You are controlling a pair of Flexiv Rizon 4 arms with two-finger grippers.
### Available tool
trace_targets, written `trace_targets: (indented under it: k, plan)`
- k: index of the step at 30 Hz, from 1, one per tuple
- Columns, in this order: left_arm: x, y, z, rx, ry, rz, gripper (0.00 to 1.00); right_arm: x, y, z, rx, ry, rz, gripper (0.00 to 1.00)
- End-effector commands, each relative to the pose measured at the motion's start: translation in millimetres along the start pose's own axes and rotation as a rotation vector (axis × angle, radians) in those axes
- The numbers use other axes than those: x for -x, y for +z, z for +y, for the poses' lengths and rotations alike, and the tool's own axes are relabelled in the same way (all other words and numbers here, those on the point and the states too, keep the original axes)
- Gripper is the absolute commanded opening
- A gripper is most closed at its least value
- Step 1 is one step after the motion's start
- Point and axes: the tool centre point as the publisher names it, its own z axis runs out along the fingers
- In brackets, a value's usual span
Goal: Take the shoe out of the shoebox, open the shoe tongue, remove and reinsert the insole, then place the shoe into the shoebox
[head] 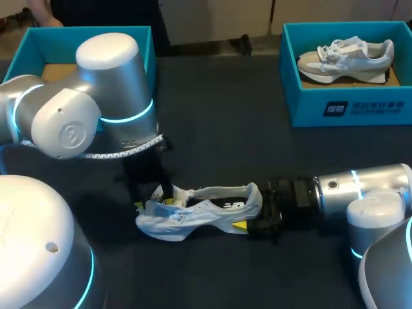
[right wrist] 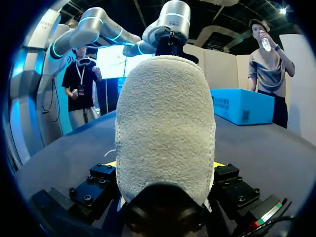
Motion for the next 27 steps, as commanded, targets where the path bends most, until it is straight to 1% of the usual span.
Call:
trace_targets:
  k: [1, 5, 6, 11, 12, 13, 15, 16, 17, 18, 19, 20, 21, 23, 25, 26, 27]
  plan:
    - [3.2, -20, 6, -0.023, 0.026, 0.007, 0.84, 0.3, 1, 0.1, -0.004, -0.001, -0.001, 0.00]
    - [-4.9, -50, 8, -0.056, 0.085, 0.037, 0.83, 0.3, 1, 0.1, -0.004, -0.001, -0.001, 0.00]
    - [-8.9, -59, 8, -0.061, 0.103, 0.047, 0.82, 0.3, 1, 0.1, -0.004, -0.001, -0.001, 0.00]
    - [-31.0, -98, 7, -0.102, 0.199, 0.078, 0.82, 0.3, 1, 0.1, -0.004, -0.001, -0.001, 0.00]
    - [-40.2, -111, 8, -0.117, 0.245, 0.081, 0.76, 0.3, 1, 0.1, -0.004, -0.001, -0.001, 0.00]
    - [-45.2, -116, 9, -0.126, 0.270, 0.077, 0.70, 0.3, 1, 0.1, -0.004, -0.001, -0.001, 0.00]
    - [-55.5, -124, 10, -0.146, 0.319, 0.063, 0.64, 0.3, 1, 0.1, -0.004, -0.001, -0.001, 0.00]
    - [-60.3, -126, 10, -0.142, 0.352, 0.057, 0.52, 0.3, 1, 0.1, -0.004, -0.001, -0.001, 0.00]
    - [-64.7, -128, 11, -0.147, 0.376, 0.052, 0.48, 0.3, 1, 0.1, -0.004, -0.001, -0.001, 0.00]
    - [-68.6, -130, 11, -0.148, 0.400, 0.044, 0.39, 0.3, 1, 0.1, -0.004, -0.001, -0.001, 0.00]
    - [-71.9, -131, 11, -0.136, 0.434, 0.039, 0.35, 0.3, 1, 0.1, -0.004, -0.001, -0.001, 0.00]
    - [-74.5, -133, 12, -0.138, 0.460, 0.035, 0.20, 0.3, 1, 0.1, -0.004, -0.001, -0.001, 0.00]
    - [-77.2, -134, 12, -0.135, 0.494, 0.025, 0.00, 0.3, 1, 0.1, -0.004, -0.001, -0.001, 0.00]
    - [-81.7, -136, 14, -0.122, 0.563, 0.019, 0.00, 0.3, 1, 0.1, -0.004, -0.001, -0.001, 0.00]
    - [-85.2, -138, 15, -0.091, 0.625, 0.006, 0.00, 0.3, 1, 0.1, -0.004, -0.001, -0.001, 0.00]
    - [-87.9, -139, 15, -0.068, 0.660, -0.001, 0.00, 0.3, 1, 0.1, -0.004, -0.001, -0.001, 0.00]
    - [-90.3, -139, 15, -0.028, 0.718, -0.022, 0.00, 0.3, 1, 0.1, -0.004, -0.001, -0.001, 0.00]
